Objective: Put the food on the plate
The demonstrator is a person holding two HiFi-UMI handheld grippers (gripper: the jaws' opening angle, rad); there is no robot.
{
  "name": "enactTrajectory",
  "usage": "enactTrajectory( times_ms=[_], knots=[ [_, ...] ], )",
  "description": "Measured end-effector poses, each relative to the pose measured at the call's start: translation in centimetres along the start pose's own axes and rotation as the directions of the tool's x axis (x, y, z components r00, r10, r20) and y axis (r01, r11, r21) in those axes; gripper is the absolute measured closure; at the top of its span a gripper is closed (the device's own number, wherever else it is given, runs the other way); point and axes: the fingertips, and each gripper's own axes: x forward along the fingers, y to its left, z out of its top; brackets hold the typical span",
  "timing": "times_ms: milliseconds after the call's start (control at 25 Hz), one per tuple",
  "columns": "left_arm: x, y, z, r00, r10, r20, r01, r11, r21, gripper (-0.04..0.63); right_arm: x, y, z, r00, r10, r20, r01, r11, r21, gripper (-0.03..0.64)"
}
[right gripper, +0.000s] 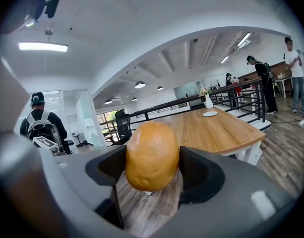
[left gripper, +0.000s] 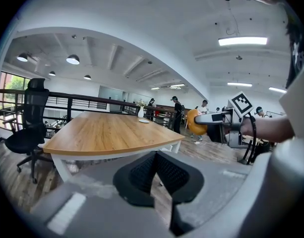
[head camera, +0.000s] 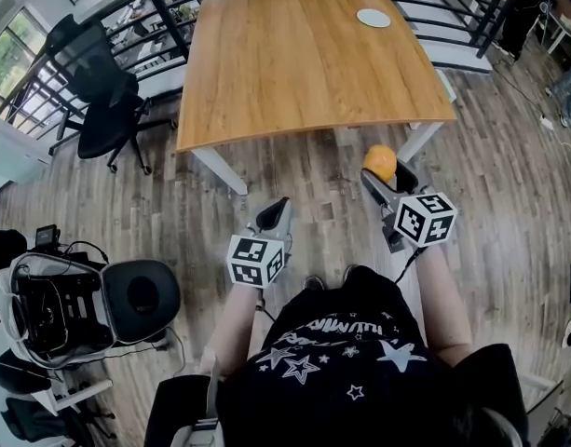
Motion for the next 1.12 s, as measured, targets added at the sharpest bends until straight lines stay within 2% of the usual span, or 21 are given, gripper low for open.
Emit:
enactTrajectory(
  times_ms=[200,360,520,920,1120],
  knots=[
    [1.4,1.6,-0.7,0.999,-0.032,-0.007,0.032,0.999,0.015,0.595,1.6,-1.5,-0.9,0.999,-0.027,-0.019,0.027,1.000,0.013,0.281],
    [1.1,2.6,-1.0,1.000,-0.025,-0.011,0.025,1.000,-0.002,0.595,1.6,-1.9,-0.4,0.999,-0.048,-0.004,0.049,0.998,0.030,0.281],
    [1.0,2.7,0.4,1.000,-0.011,0.006,0.011,1.000,-0.005,0.595,2.0,-2.9,0.5,0.998,-0.056,-0.002,0.056,0.998,0.036,0.279],
    [3.9,5.4,2.7,0.999,0.043,0.012,-0.044,0.999,0.009,0.595,7.3,-5.5,4.2,1.000,-0.012,0.024,0.010,0.998,0.063,0.279],
    [7.2,6.7,4.0,0.998,0.066,0.004,-0.067,0.998,0.015,0.595,10.0,-8.7,4.8,1.000,-0.002,0.006,0.002,0.997,0.083,0.279]
  ],
)
